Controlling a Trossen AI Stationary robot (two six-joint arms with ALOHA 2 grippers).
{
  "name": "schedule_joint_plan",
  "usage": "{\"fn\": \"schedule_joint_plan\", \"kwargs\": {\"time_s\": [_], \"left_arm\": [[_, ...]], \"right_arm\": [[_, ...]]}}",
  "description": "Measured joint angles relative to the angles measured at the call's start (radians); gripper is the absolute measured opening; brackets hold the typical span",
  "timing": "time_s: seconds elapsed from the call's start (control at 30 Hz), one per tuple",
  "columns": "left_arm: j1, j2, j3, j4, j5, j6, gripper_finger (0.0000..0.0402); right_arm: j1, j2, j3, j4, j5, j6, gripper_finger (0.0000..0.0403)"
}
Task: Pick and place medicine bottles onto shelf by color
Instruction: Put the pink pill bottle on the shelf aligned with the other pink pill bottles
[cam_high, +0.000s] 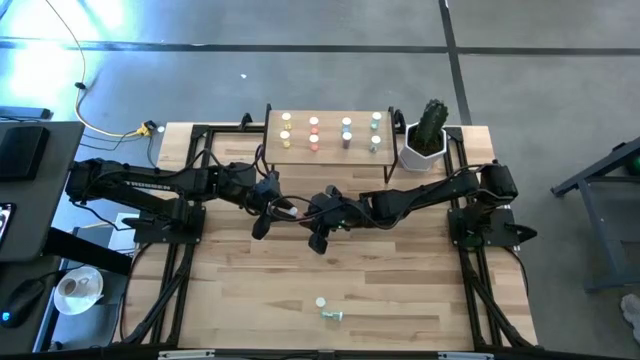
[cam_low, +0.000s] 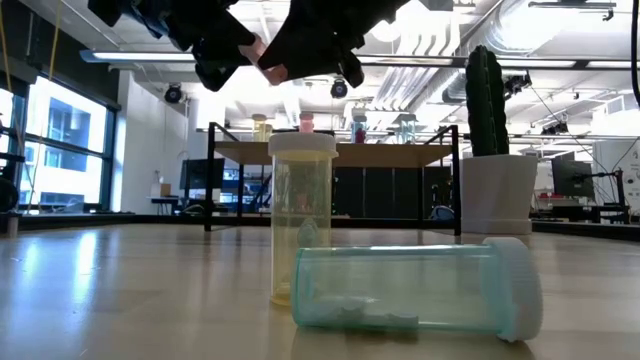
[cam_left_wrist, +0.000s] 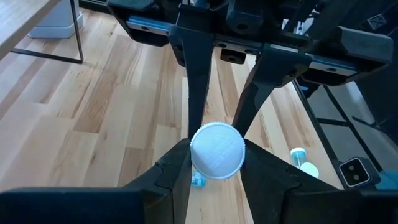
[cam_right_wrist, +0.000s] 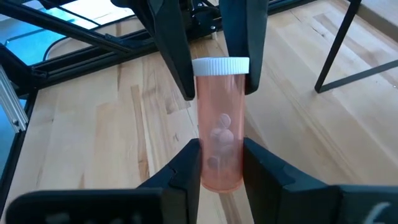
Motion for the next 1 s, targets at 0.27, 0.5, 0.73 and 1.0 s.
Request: {"fn": "schedule_joint_plan", "kwargs": {"time_s": [0.27, 0.5, 0.73, 1.0], "left_arm": [[0.011, 0.000, 0.000, 0.000, 0.002, 0.000, 0.0113], [0.048, 0.000, 0.045, -0.074, -0.001, 0.002, 0.0113], [0.124, 0.000, 0.191, -0.257, -0.013, 0.106, 0.0113], [0.258, 0.058, 0.477, -0.519, -0.013, 0.200, 0.0113]], "right_arm": [[-0.007, -0.008, 0.000, -0.009, -0.021, 0.015, 0.0165], [-0.048, -0.110, 0.000, -0.110, -0.031, 0.007, 0.0199], [-0.102, -0.216, 0.000, -0.171, -0.029, -0.015, 0.0199], [-0.154, -0.299, 0.000, -0.248, -0.029, -0.016, 0.0200]]}}
